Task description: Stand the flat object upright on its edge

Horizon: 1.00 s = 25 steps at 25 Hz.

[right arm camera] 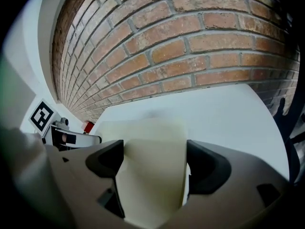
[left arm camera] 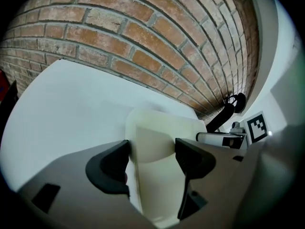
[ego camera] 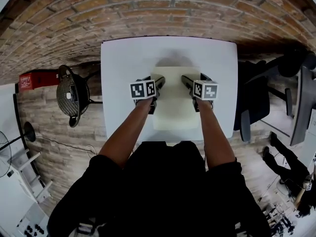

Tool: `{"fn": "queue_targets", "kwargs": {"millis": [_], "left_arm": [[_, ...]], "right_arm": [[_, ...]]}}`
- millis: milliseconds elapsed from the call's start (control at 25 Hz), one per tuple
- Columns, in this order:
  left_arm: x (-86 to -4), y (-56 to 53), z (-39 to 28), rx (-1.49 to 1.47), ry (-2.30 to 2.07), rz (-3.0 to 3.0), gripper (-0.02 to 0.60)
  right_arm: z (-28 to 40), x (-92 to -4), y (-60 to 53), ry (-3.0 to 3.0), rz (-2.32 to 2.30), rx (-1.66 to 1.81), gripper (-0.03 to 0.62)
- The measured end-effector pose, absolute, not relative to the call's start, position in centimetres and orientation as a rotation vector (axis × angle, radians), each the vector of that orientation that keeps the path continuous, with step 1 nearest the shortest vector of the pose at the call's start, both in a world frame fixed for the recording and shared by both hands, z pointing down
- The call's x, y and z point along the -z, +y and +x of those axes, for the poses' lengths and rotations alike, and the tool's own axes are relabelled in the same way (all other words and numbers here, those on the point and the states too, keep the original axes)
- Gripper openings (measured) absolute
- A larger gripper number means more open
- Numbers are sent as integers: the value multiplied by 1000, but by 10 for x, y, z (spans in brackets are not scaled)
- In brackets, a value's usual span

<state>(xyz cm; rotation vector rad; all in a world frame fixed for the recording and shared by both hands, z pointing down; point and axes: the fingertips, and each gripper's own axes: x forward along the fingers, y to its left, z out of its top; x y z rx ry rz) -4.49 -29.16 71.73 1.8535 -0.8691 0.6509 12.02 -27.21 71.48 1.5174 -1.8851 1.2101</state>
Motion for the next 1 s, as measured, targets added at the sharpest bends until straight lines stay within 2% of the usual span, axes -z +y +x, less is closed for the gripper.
{"fn": "queue_targets", "kwargs": {"millis": [1000], "left_arm": [[-643, -275, -65, -614, -911, 2046, 318]], "right_arm": [[99, -638, -247, -1952, 1648, -1057, 413]]}}
